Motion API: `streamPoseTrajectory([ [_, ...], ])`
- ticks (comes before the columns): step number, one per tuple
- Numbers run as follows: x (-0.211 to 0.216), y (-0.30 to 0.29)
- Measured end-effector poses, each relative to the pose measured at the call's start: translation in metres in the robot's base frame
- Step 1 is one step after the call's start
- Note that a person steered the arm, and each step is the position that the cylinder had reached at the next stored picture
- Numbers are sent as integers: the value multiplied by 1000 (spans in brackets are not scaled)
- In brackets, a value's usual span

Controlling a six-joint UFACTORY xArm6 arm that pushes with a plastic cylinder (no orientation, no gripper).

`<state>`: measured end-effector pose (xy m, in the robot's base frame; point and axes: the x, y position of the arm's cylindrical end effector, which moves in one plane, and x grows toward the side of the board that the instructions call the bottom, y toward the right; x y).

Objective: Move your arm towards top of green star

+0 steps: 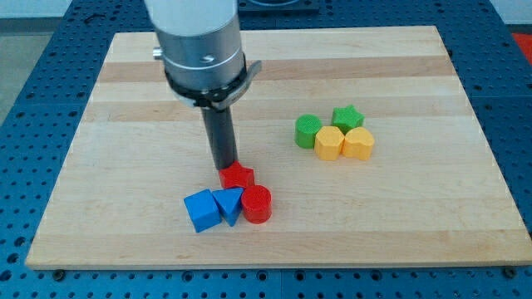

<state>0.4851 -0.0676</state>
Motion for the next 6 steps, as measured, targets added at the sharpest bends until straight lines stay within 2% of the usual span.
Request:
streamPoseTrajectory([
  [2, -21, 0],
  [4, -70, 2],
  [5, -100, 20],
  [6, -125, 67],
])
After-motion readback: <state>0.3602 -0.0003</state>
